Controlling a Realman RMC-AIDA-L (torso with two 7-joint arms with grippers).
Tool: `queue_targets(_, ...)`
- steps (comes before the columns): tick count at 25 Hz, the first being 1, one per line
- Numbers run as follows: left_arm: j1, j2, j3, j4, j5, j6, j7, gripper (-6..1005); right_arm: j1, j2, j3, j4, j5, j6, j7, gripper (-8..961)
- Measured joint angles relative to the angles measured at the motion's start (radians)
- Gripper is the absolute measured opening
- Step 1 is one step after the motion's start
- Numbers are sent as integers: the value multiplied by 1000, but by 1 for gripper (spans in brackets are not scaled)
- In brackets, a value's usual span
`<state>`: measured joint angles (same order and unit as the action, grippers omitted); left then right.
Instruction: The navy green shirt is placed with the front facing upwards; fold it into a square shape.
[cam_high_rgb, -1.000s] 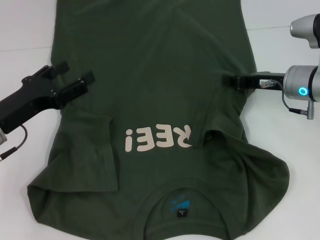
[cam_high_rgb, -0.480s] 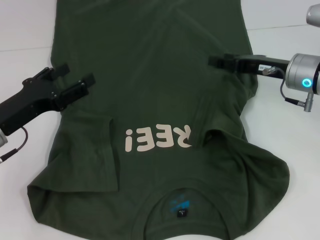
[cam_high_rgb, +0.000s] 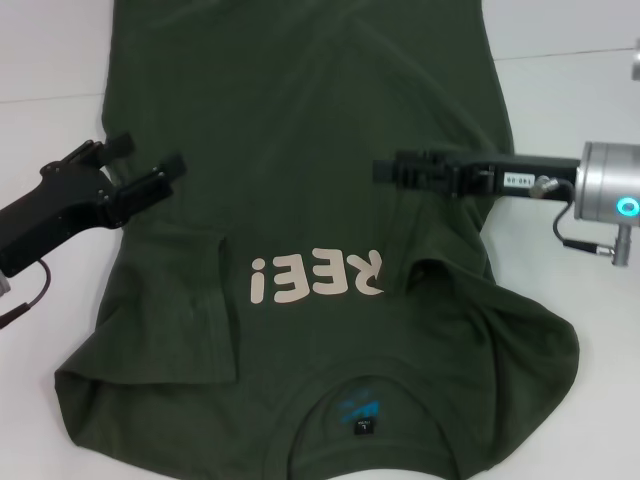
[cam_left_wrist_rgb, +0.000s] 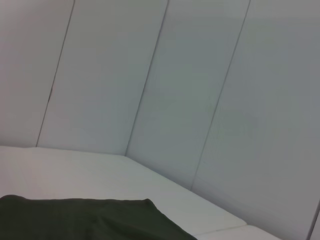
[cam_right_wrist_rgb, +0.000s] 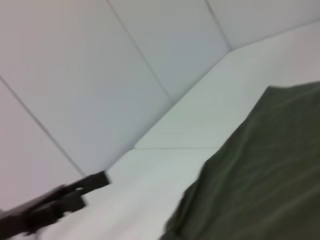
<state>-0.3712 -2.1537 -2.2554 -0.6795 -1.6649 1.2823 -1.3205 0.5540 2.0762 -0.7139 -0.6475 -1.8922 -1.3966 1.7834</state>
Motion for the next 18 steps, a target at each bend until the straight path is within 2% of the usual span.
queue_targets(8,3,1,-1,0,21,-1,12,875,-51,-24,9,-2,1,-201,156,673)
queue_targets(14,3,2,-1,-1,32,-2,14,876,-101,-39,17,-5,2,-275,250,672)
queue_targets(18,8,0,1,0,33,-3,15,876,-125,-34,20,-11,0,-319,298,672)
